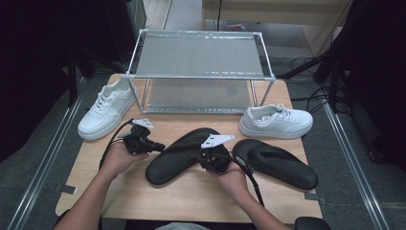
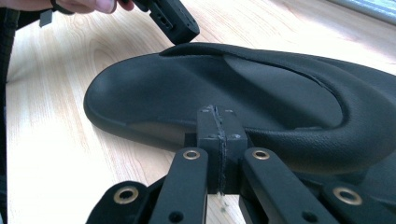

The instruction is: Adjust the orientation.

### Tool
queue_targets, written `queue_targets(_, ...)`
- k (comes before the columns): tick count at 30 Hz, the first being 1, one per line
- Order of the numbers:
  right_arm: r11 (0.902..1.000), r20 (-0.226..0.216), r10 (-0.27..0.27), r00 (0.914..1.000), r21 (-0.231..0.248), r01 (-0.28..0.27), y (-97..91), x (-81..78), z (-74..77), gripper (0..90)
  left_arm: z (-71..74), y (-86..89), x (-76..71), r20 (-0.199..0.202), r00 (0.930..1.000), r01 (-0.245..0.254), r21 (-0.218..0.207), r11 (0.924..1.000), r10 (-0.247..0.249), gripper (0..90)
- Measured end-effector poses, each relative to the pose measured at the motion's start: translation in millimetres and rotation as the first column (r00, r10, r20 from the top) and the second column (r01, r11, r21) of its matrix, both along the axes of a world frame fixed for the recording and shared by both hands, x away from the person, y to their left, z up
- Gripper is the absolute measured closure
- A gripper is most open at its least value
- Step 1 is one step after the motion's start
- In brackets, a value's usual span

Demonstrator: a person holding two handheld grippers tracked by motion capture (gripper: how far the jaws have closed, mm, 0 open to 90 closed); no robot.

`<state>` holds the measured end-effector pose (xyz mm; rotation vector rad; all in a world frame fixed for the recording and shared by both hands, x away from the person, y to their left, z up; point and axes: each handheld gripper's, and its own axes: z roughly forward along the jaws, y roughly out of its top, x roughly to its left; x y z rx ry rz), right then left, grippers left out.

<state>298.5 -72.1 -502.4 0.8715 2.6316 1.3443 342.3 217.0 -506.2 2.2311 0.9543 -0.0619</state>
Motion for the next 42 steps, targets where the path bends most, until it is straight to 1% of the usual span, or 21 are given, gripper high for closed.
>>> queue_targets(1,1.0,-0.002,0.004,1.0,0.002,-0.004,0.4,0.9,-0.9,90.0,-1.7,1.9,-1.6,-0.005,0.9999,-0.013,-0.013,0.9998,0.013,90.0)
queue_targets(3,0.9999,-0.01,0.011,0.9999,0.007,-0.011,1.8,1.1,-1.6,90.0,-3.3,3.7,-3.1,-0.007,0.9996,-0.027,-0.019,0.9995,0.026,90.0)
queue_targets(7,0.9999,-0.004,0.014,0.9999,0.001,-0.014,3.8,1.9,-1.1,90.0,-4.3,4.3,-4.1,-0.006,0.9994,-0.034,-0.026,0.9991,0.033,90.0)
queue_targets(10,0.9999,-0.014,0.016,0.9998,0.006,-0.016,4.4,5.1,-1.3,90.0,-4.4,4.9,-5.7,-0.003,0.9991,-0.043,-0.025,0.9988,0.043,90.0)
queue_targets(11,0.9998,-0.009,0.018,0.9998,0.007,-0.018,4.8,6.0,-1.6,90.0,-4.4,5.4,-7.0,-0.005,0.9986,-0.053,-0.026,0.9983,0.053,90.0)
queue_targets(15,0.9999,-0.013,0.016,0.9998,0.003,-0.016,5.5,6.7,-1.1,90.0,-4.9,6.7,-7.8,-0.007,0.9986,-0.052,-0.031,0.9981,0.052,90.0)
queue_targets(17,0.9998,-0.008,0.017,0.9998,-0.001,-0.017,6.0,7.4,-1.2,90.0,-4.8,6.6,-8.8,-0.01,0.9986,-0.052,-0.031,0.9982,0.052,90.0)
queue_targets(20,0.9999,-0.009,0.014,0.9999,-0.008,-0.014,6.0,8.0,-0.6,90.0,-4.4,5.3,-10.2,-0.01,0.9991,-0.042,-0.026,0.9988,0.041,90.0)
queue_targets(21,1.0,-0.017,0.009,0.9998,-0.002,-0.009,4.8,9.6,-0.8,90.0,-4.1,4.2,-11.1,-0.011,0.9992,-0.038,-0.024,0.999,0.037,90.0)
queue_targets(22,1.0,-0.017,0.009,0.9998,-0.002,-0.009,4.8,9.6,-0.8,90.0,-4.1,4.2,-11.1,-0.011,0.9992,-0.038,-0.024,0.999,0.037,90.0)
queue_targets(23,1.0,-0.018,0.003,0.9998,-0.003,-0.003,3.7,10.5,-0.9,90.0,-3.3,2.6,-12.3,-0.011,0.9993,-0.036,-0.013,0.9993,0.036,90.0)
queue_targets(29,0.9997,-0.028,-0.022,0.9994,0.007,0.022,-0.7,13.2,-1.3,90.0,-2.2,-3.6,-16.3,-0.016,0.9996,-0.021,-0.002,0.9998,0.021,90.0)
queue_targets(31,0.9994,-0.036,-0.031,0.9989,0.014,0.032,-3.6,16.0,-1.5,90.0,-2.0,-5.9,-17.3,-0.018,0.9998,-0.006,-0.001,1.0,0.006,90.0)
queue_targets(34,0.9992,-0.041,-0.039,0.9984,0.01,0.039,-5.6,17.7,-0.8,90.0,-2.1,-7.7,-18.4,-0.02,0.9998,0.005,-0.002,1.0,-0.005,90.0)
queue_targets(35,0.9992,-0.04,-0.039,0.9984,0.008,0.039,-6.3,18.6,-0.8,90.0,-1.7,-10.5,-20.6,-0.011,0.9999,0.013,0.005,0.9999,-0.013,90.0)
queue_targets(38,0.9986,-0.04,-0.051,0.9979,0.007,0.052,-9.0,20.9,-0.5,90.0,-1.8,-13.6,-22.3,-0.012,0.9997,0.022,0.004,0.9997,-0.022,90.0)
queue_targets(39,0.9983,-0.039,-0.057,0.9976,0.006,0.057,-10.2,21.8,-0.5,90.0,-2.0,-16.9,-23.9,-0.01,0.9993,0.036,0.004,0.9993,-0.036,90.0)
queue_targets(42,0.9976,-0.047,-0.067,0.9966,0.013,0.068,-12.7,24.1,-0.8,90.0,-1.9,-20.4,-25.5,-0.014,0.9989,0.044,0.002,0.999,-0.044,90.0)
